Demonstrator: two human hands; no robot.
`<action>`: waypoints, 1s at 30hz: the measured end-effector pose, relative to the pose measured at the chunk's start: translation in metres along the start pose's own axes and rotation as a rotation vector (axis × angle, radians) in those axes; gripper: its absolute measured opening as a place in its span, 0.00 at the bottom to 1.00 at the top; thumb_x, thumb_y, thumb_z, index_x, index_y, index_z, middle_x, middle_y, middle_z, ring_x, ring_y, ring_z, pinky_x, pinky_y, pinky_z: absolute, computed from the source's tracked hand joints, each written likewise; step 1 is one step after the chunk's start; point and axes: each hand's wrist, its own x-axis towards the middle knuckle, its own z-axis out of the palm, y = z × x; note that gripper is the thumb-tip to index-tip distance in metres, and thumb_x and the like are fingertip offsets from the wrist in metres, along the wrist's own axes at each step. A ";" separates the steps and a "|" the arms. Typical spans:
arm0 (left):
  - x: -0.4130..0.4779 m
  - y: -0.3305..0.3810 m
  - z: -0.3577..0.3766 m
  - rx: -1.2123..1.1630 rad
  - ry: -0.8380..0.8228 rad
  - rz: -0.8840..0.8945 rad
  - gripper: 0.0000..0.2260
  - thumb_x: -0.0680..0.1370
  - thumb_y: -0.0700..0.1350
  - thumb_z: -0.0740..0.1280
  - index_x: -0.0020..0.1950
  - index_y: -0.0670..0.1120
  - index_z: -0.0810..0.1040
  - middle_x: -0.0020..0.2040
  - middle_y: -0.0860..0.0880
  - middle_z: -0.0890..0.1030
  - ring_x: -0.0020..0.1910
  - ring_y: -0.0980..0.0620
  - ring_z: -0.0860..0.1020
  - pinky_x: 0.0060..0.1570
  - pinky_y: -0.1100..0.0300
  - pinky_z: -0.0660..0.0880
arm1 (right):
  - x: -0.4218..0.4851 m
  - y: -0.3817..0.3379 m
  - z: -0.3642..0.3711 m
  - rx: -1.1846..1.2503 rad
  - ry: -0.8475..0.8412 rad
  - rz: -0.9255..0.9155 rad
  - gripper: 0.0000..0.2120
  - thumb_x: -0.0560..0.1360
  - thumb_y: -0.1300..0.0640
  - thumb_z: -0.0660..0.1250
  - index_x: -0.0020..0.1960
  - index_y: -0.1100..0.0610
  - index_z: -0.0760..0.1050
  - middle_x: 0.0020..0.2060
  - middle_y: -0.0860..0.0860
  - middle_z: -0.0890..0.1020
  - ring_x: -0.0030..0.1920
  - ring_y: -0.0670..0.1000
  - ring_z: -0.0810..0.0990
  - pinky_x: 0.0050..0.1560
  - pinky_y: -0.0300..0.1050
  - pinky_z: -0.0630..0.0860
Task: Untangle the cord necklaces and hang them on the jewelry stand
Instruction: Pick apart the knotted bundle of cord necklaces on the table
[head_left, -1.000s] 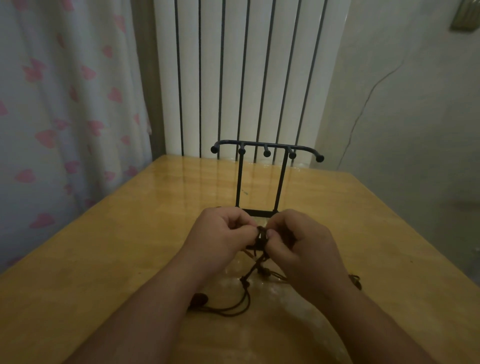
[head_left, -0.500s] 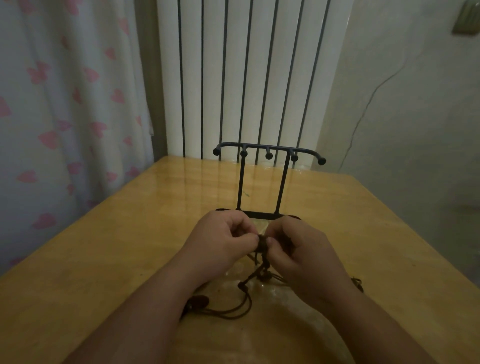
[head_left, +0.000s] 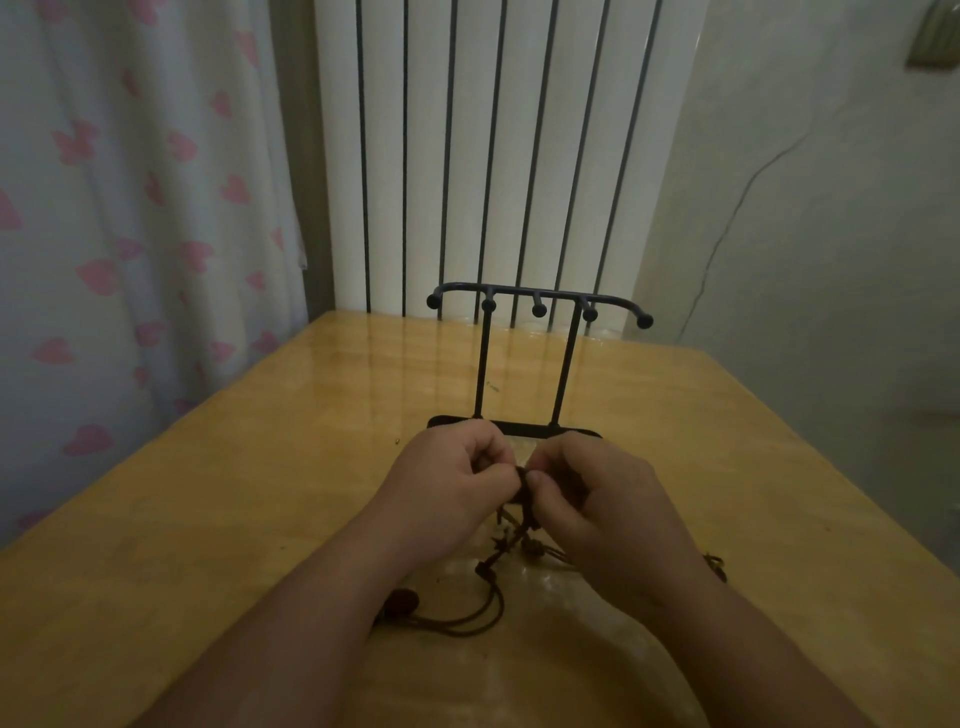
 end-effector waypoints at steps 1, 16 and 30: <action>0.000 0.000 0.001 -0.004 -0.001 0.001 0.08 0.74 0.43 0.67 0.36 0.53 0.76 0.31 0.55 0.75 0.32 0.59 0.72 0.34 0.63 0.70 | 0.000 0.000 0.000 0.002 0.006 0.007 0.06 0.77 0.54 0.65 0.43 0.44 0.73 0.35 0.42 0.77 0.38 0.38 0.76 0.34 0.31 0.73; 0.001 0.000 -0.002 -0.197 0.022 -0.087 0.08 0.75 0.40 0.66 0.37 0.49 0.79 0.29 0.56 0.78 0.30 0.63 0.75 0.33 0.68 0.70 | 0.002 -0.002 0.007 0.134 0.079 0.036 0.07 0.78 0.54 0.62 0.43 0.44 0.72 0.34 0.44 0.77 0.37 0.45 0.75 0.34 0.40 0.74; 0.000 -0.001 0.001 -0.019 0.066 -0.016 0.08 0.75 0.42 0.70 0.37 0.52 0.80 0.32 0.54 0.79 0.32 0.62 0.76 0.35 0.66 0.72 | -0.002 0.003 0.002 0.143 0.061 0.001 0.07 0.75 0.55 0.67 0.45 0.43 0.73 0.36 0.42 0.76 0.38 0.41 0.75 0.35 0.34 0.73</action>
